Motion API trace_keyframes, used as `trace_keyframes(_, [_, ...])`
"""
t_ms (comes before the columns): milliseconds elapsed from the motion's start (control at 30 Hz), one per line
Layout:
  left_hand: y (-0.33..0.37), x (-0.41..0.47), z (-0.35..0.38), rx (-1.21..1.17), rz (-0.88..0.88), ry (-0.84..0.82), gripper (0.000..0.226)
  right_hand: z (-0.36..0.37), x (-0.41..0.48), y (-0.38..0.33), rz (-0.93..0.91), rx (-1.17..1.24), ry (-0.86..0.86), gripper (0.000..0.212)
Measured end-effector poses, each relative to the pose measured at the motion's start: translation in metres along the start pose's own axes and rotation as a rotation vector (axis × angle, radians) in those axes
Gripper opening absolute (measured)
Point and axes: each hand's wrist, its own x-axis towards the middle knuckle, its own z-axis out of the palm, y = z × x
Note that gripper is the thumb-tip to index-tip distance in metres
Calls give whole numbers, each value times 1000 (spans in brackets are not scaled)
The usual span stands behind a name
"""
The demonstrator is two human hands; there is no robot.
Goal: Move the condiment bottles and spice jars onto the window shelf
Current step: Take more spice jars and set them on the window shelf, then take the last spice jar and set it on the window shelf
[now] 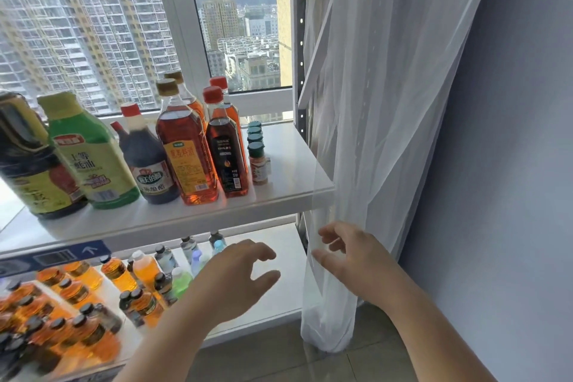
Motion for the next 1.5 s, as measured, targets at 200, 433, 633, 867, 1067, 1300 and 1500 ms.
trace_keyframes(200, [7, -16, 4, -58, -2, 34, 32, -8, -53, -5, 46, -71, -27, 46])
trace_keyframes(433, [25, -35, -3, -100, 230, 7, 27, -19, -117, -27, 171, -123, 151, 46])
trace_keyframes(633, [28, -72, -11, -105, 416, -50, 29, 2, -191, -65, 305, -124, 278, 42])
trace_keyframes(867, [52, -118, -3, -133, 636, -165, 30, 16, -301, -99, 494, -176, 421, 40])
trace_keyframes(1067, [101, -173, 17, -155, 845, -261, 30, 12, -398, -122, 643, -209, 542, 38])
trace_keyframes(1300, [162, -279, 38, -149, 1010, -323, 31, 11, -531, -140, 782, -214, 650, 38])
trace_keyframes(1500, [229, -412, 55, -161, 1184, -364, 34, 16, -684, -168, 904, -205, 742, 38])
